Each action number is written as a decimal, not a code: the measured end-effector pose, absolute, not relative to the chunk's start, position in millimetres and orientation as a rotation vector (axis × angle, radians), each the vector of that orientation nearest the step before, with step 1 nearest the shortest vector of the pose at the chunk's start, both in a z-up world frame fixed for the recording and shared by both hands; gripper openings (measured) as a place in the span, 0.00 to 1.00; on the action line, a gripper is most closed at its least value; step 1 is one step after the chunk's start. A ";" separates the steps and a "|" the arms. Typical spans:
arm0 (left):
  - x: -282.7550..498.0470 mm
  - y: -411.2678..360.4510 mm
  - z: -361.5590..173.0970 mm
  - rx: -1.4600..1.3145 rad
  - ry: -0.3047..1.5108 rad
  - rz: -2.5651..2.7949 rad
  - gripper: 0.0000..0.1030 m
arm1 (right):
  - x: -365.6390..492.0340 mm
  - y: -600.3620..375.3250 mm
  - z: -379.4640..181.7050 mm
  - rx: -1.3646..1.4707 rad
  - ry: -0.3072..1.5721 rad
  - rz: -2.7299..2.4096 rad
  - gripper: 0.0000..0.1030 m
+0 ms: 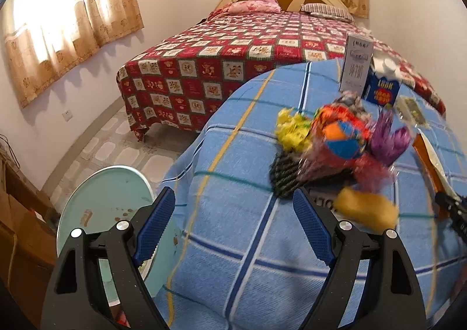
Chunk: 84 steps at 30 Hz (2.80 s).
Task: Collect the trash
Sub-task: 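Grasp the pink plastic bag with the left tool while the right tool holds the wrapper, then carry the pink bag over the blue bin with the left tool while the right tool carries the wrapper there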
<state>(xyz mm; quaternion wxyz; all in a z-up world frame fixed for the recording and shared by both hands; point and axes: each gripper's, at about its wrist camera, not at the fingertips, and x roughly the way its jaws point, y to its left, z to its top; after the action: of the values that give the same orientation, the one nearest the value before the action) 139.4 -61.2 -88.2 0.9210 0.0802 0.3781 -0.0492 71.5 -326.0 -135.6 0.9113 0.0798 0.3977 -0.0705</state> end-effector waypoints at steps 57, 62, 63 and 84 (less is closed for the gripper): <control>108.6 -11.8 -46.9 0.165 0.669 -0.104 0.00 | 68.1 -234.9 -80.5 0.058 0.604 0.049 0.17; 109.9 25.0 -53.0 0.158 0.686 -0.040 0.00 | 82.4 -194.2 -80.1 0.005 0.605 0.123 0.17; 109.2 30.2 -54.0 0.157 0.688 -0.032 0.00 | 84.1 -189.2 -80.3 -0.001 0.606 0.131 0.17; 97.6 132.7 -79.6 0.151 0.732 0.162 0.00 | 133.2 -69.3 -80.4 -0.143 0.616 0.336 0.17</control>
<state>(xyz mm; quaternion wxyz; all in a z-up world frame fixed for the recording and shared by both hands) 97.6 132.7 -79.6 0.9278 0.0737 0.3570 0.0788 133.2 -69.3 -80.4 0.9366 -0.0699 0.3014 0.1643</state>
